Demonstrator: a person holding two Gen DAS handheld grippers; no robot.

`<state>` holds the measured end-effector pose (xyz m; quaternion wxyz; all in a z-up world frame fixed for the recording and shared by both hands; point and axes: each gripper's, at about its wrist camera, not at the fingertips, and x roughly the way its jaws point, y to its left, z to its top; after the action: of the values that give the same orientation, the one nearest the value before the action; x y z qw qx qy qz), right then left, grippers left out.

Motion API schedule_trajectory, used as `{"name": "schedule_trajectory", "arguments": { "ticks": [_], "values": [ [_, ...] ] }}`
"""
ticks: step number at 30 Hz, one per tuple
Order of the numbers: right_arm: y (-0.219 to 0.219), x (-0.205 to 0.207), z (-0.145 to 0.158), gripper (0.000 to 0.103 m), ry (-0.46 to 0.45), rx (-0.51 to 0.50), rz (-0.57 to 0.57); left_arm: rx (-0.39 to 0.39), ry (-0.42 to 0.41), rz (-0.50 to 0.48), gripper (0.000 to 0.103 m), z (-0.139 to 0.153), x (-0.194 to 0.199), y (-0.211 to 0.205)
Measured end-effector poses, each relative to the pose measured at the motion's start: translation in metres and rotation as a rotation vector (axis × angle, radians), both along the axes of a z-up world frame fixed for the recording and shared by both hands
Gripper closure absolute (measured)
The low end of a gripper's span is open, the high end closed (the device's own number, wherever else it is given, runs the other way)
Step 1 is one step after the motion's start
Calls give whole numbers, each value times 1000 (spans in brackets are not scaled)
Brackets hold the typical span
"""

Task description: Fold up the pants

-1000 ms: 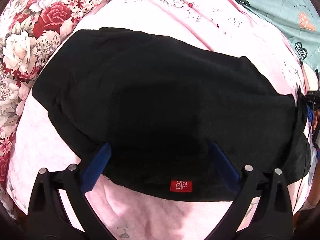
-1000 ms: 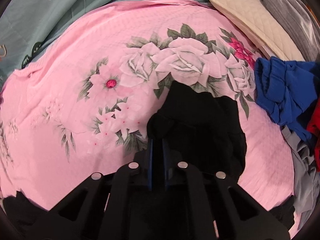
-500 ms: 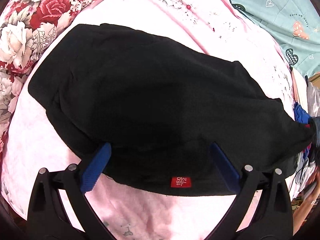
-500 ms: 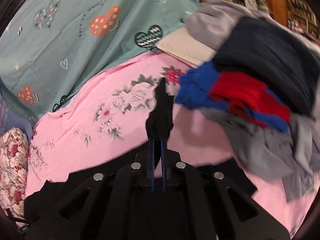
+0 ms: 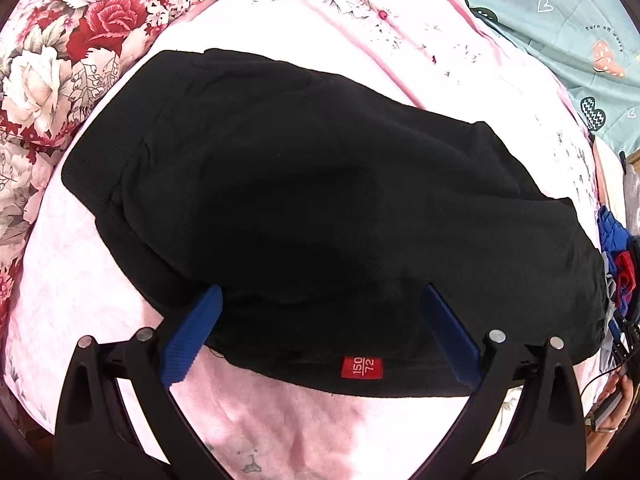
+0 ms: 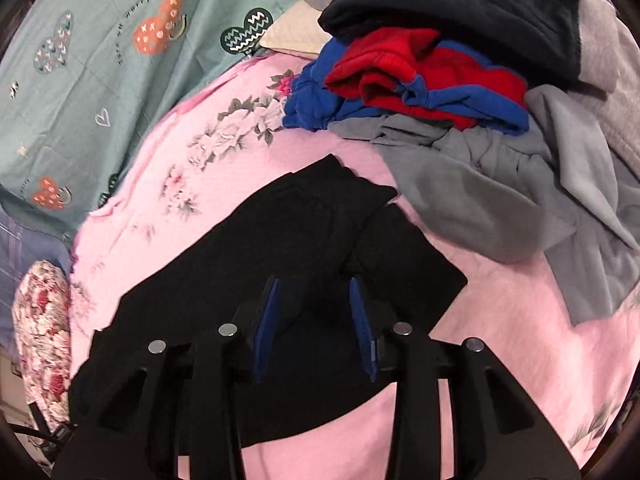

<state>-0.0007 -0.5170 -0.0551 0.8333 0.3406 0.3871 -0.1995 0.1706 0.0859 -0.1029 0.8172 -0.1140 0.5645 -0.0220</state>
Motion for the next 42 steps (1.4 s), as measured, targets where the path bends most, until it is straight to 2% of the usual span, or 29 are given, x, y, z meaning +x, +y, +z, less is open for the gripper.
{"name": "schedule_trajectory", "arguments": {
  "ticks": [4,9,11,15,17,20,23,26,30,32,34,35,36,37,40,42],
  "values": [
    [-11,15,-9,66,39,-18,-4,21,3,-1,2,0,2,-2],
    [-16,37,-24,87,77,-8,10,24,7,1,2,-1,7,-3],
    [-20,41,-27,90,77,6,-6,24,9,6,2,-2,10,-4],
    [-17,50,-19,99,72,-29,-3,28,13,5,2,-2,14,-4],
    [-11,45,5,99,11,-54,6,22,14,4,2,-3,16,-3],
    [0,23,44,99,-100,-64,32,12,9,0,2,-3,17,-3],
    [8,-6,61,99,-127,-79,34,8,7,-5,2,-3,15,-2],
    [3,-28,44,99,-81,-57,4,-5,7,-11,2,-3,13,2],
    [-3,-38,-12,99,49,8,-23,-8,11,-33,2,-2,12,3],
    [-3,-42,-26,99,76,21,-27,-4,16,-44,2,-1,11,3],
    [-5,-47,-26,98,56,37,-30,-5,19,-45,2,-1,10,4],
    [-6,-48,-21,92,56,41,-30,-6,22,-41,2,0,10,5],
    [-5,-48,-17,80,58,29,-30,-8,22,-36,2,0,10,5],
    [-5,-50,-7,74,51,-15,-41,-9,22,-31,2,1,9,6],
    [-4,-51,6,71,21,-128,-75,10,21,-25,2,0,9,2],
    [-7,-43,-3,71,32,-109,-61,27,20,-30,2,-1,8,0]
  ]
}}
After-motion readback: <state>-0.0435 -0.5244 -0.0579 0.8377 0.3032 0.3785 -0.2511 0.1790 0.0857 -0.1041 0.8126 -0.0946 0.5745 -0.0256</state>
